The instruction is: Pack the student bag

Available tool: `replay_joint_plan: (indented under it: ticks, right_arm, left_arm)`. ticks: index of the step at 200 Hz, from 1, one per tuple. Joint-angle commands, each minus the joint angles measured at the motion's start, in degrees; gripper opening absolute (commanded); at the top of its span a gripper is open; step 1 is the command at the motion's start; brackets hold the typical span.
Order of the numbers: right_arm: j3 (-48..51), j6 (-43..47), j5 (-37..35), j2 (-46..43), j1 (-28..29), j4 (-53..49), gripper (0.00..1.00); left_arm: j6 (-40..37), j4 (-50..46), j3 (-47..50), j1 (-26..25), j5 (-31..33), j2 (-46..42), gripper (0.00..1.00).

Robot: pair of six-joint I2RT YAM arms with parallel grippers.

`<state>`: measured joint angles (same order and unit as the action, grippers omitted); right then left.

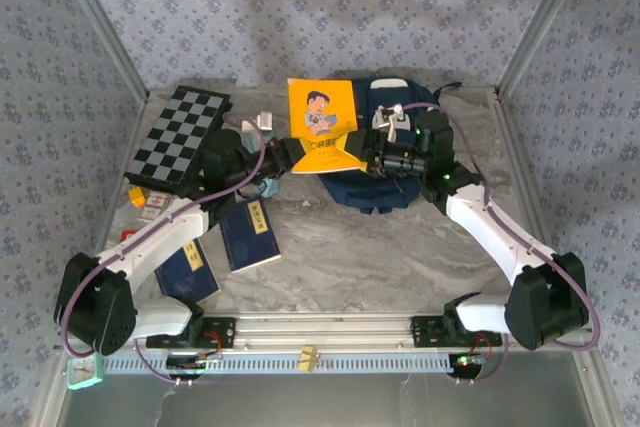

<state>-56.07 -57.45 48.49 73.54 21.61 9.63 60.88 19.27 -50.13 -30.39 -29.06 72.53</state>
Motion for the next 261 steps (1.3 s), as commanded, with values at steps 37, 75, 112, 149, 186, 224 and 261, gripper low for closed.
replay_joint_plan:
  ticks: [37, 75, 112, 149, 186, 224, 261]
  right_arm:
    - [-1.4, 4.3, -0.1, 0.0, -1.2, -4.1, 0.37]
    - [-1.8, 7.5, -1.8, -0.1, -1.5, -8.2, 0.05]
    - [-3.2, 12.3, -3.3, -0.8, -2.1, -15.1, 0.0]
    - [-5.1, 20.1, -8.7, -4.1, -4.2, -28.3, 0.0]
    - [-3.2, 23.8, -15.1, -9.2, -9.4, -39.3, 0.0]
    - [-0.2, 24.8, -18.9, -14.1, -16.0, -46.1, 0.0]
    - [1.6, 24.8, -21.2, -18.0, -22.1, -50.4, 0.0]
  left_arm:
    - [-4.8, -1.0, -2.2, -0.1, 0.4, -1.3, 0.0]
    - [-6.7, -3.0, -2.5, -0.4, 0.6, -0.9, 0.0]
    - [-10.8, -5.9, -3.9, -0.7, 0.5, -0.5, 0.2]
    - [-26.4, -19.5, -7.4, -0.8, 6.5, -0.8, 0.48]
    - [-43.2, -26.8, -9.5, -2.5, 12.3, 1.8, 0.59]
    - [-58.9, -30.4, -15.9, -7.6, 14.3, 10.5, 0.67]
    - [-66.5, -32.6, -24.2, -8.7, 13.6, 22.0, 0.69]
